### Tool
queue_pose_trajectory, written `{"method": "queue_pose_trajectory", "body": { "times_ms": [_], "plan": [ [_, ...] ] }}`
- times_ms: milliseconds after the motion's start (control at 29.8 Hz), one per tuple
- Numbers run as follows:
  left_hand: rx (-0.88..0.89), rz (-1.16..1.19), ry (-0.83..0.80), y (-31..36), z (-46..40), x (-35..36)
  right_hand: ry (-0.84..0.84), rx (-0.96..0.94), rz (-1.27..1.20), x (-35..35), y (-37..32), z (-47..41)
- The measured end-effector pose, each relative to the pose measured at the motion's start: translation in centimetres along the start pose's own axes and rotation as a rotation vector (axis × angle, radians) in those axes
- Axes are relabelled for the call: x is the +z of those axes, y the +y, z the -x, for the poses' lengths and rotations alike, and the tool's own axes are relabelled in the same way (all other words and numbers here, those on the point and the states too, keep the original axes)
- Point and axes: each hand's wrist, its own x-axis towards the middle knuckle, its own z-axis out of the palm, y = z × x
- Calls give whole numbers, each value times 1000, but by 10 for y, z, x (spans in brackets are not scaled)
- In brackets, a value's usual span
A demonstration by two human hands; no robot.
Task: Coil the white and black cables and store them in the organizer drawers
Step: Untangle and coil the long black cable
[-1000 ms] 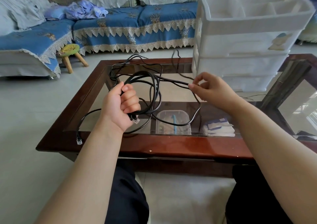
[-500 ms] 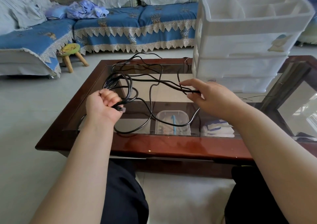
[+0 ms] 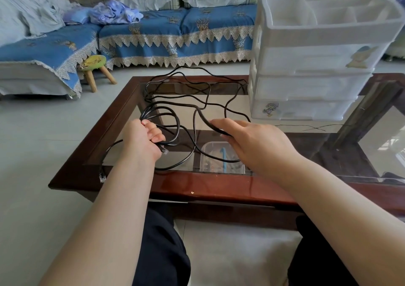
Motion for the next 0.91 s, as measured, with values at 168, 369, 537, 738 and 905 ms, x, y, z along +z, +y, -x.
{"method": "queue_pose_trajectory", "body": {
  "times_ms": [168,369,537,738,905],
  "plan": [
    [-31,-36,10,-1,-3,0,243,-94,-60,-3,-4,1],
    [6,-185,-5,-17,3,10,263,77,81,0,-2,-1],
    [118,-262,-61,-27,16,21,-204,88,196,6,-10,3],
    [143,-481,-169,-47,27,31,-252,-162,148,13,-20,5],
    [190,-692,-256,-64,37,37,-151,-194,-117,15,-12,-2]
  ]
}}
